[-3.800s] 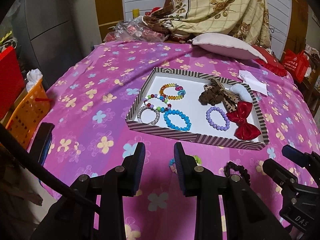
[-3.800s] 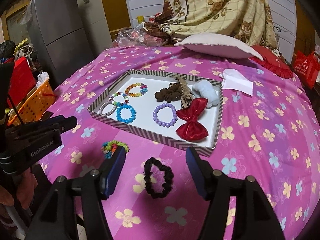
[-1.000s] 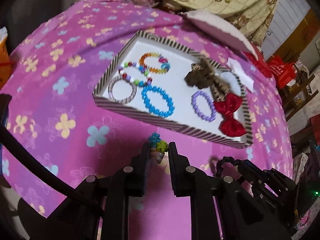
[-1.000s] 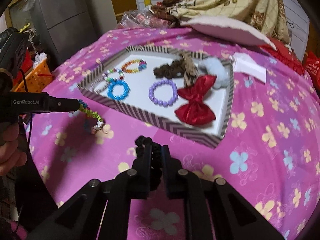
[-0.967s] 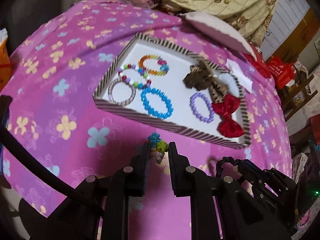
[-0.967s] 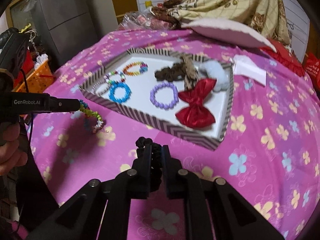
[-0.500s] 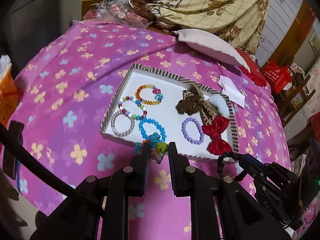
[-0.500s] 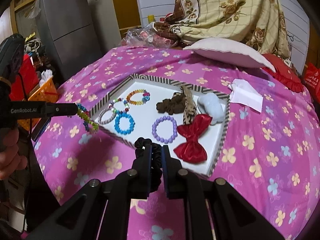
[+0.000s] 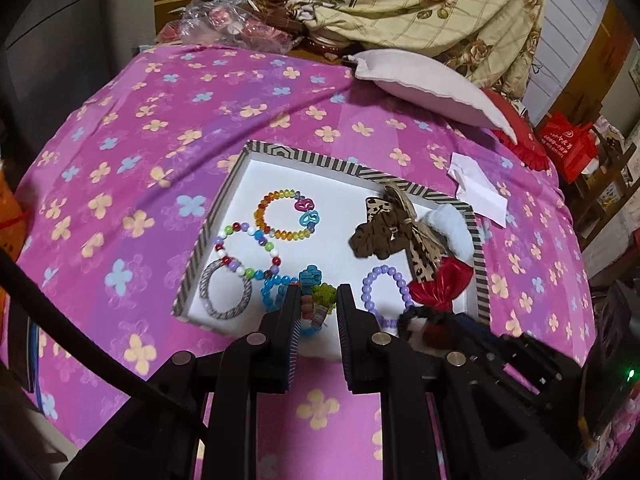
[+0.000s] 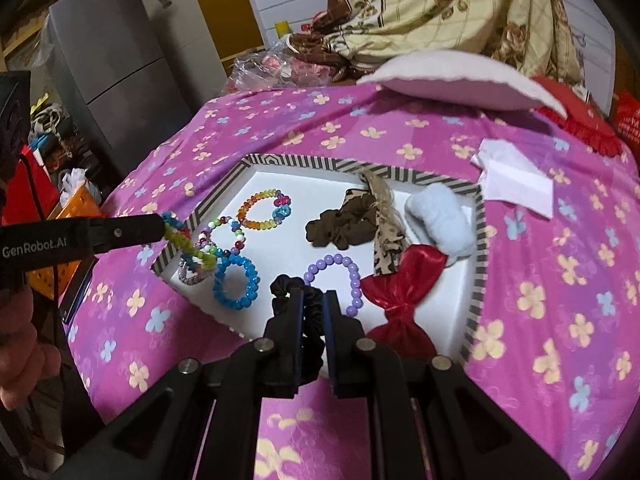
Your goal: Organize jewelry
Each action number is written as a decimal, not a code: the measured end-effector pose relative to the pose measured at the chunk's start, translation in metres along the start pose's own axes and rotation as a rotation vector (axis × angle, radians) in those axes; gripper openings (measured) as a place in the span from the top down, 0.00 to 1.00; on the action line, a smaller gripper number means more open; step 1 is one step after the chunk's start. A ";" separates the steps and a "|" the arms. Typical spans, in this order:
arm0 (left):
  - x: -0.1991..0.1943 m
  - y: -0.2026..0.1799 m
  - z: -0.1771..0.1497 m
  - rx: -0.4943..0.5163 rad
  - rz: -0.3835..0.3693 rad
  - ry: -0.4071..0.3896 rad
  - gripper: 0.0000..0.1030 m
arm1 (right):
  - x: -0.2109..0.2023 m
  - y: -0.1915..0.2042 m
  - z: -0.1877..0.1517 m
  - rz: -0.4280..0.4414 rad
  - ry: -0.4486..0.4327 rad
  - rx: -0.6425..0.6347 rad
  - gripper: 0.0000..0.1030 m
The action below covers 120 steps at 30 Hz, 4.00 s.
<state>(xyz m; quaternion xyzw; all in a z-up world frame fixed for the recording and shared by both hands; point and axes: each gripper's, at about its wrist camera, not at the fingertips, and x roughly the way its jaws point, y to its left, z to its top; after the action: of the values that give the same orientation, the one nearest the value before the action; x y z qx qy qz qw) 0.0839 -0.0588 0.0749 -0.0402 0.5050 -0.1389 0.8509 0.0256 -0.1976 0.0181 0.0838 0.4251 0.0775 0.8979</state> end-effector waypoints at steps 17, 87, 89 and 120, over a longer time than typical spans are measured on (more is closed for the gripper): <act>0.097 -0.027 0.061 0.051 -0.021 0.094 0.67 | 0.072 0.001 0.003 0.037 0.083 0.026 0.90; -0.039 0.004 -0.082 0.093 0.206 -0.216 0.52 | -0.057 0.025 -0.045 -0.153 -0.101 0.009 0.29; -0.042 0.003 -0.084 0.090 0.208 -0.219 0.52 | -0.060 0.027 -0.046 -0.156 -0.107 0.007 0.29; -0.050 0.002 -0.091 0.086 0.222 -0.228 0.52 | -0.064 0.032 -0.049 -0.148 -0.108 0.002 0.28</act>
<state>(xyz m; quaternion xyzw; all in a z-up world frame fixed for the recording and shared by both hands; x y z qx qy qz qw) -0.0175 -0.0363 0.0721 0.0369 0.4001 -0.0601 0.9138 -0.0550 -0.1758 0.0425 0.0571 0.3813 0.0058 0.9227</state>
